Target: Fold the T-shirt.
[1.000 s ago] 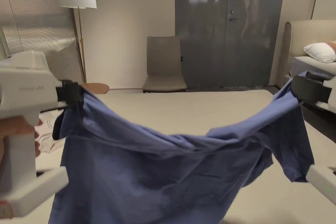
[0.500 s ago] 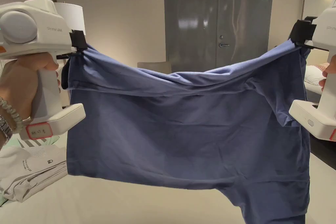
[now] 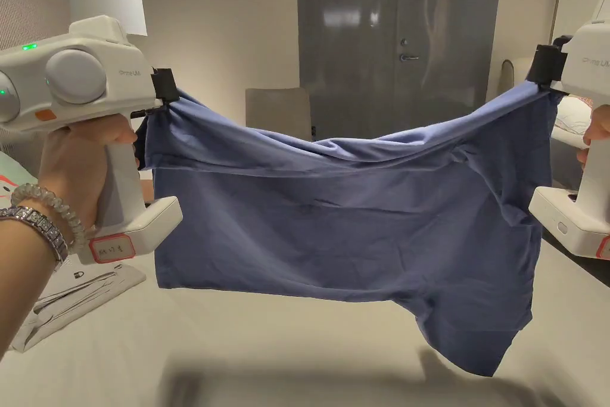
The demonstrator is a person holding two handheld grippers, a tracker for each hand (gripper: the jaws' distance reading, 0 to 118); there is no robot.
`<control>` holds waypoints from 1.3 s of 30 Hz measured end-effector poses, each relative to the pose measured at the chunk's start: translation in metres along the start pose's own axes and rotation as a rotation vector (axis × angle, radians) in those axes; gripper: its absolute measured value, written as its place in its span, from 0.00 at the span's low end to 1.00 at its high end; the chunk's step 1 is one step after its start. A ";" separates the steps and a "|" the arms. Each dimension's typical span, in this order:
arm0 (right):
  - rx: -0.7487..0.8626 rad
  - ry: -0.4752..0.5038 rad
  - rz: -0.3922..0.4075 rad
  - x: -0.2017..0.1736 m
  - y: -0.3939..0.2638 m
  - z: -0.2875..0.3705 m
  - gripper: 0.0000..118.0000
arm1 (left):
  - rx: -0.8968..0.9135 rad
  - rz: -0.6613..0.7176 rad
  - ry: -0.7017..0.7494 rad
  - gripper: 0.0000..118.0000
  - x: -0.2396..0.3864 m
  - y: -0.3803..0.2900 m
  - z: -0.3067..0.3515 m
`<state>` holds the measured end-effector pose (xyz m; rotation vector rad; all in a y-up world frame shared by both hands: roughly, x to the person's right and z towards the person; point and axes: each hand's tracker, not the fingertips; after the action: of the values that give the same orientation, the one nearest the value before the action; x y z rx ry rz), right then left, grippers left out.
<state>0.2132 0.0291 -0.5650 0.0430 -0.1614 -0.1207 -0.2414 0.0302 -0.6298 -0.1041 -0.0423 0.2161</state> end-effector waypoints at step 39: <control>-0.659 -0.054 0.000 0.093 -0.295 0.365 0.06 | -0.671 0.124 0.126 0.04 -0.112 -0.364 0.361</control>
<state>0.2102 -0.2865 -0.2055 -0.6172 -0.1689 -0.1704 -0.2928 -0.3119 -0.2352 -0.7901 0.0184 0.3128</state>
